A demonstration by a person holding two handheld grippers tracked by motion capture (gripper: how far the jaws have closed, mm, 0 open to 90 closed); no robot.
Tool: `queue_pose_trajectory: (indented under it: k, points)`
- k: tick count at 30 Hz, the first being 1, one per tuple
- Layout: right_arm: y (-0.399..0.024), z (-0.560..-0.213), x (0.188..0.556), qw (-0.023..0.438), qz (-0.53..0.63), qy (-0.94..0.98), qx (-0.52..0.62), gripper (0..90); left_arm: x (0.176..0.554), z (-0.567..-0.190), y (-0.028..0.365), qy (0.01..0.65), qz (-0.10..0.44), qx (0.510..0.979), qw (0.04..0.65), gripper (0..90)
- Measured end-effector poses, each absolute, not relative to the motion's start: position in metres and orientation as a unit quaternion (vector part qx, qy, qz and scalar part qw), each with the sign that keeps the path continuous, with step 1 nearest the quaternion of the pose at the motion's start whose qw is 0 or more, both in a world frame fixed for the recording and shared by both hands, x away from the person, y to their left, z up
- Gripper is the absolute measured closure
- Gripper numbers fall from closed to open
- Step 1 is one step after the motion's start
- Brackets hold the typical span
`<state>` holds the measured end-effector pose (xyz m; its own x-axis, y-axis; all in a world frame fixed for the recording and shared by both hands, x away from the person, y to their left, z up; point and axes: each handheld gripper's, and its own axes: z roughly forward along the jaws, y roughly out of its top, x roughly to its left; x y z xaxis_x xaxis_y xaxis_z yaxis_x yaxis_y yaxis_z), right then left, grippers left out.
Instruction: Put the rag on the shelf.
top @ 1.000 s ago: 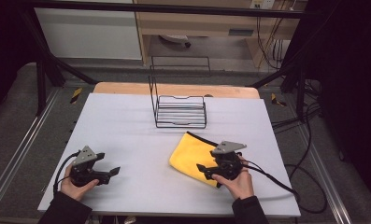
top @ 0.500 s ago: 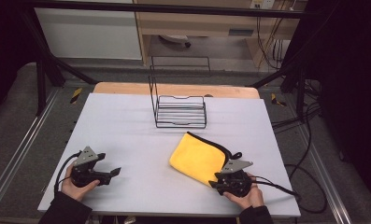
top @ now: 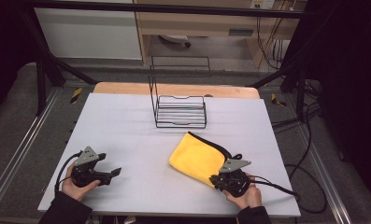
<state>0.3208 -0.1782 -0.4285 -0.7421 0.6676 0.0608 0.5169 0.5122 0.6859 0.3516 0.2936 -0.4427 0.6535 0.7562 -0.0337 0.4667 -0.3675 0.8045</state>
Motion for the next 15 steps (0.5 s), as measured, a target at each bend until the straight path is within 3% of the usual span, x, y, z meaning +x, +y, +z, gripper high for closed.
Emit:
queue_pose_trajectory:
  k: [6, 15]
  points:
    - [-0.15, -0.422, 0.319, 0.044, 0.402, 0.84, 0.363, 85.5, 0.351, -0.442, 0.294, 0.377, 0.175, 0.808, 0.416, 11.8]
    - [-0.098, -0.432, 0.315, 0.018, 0.407, 0.835, 0.371, 84.6, 0.352, -0.442, 0.294, 0.379, 0.174, 0.808, 0.416, 11.8]
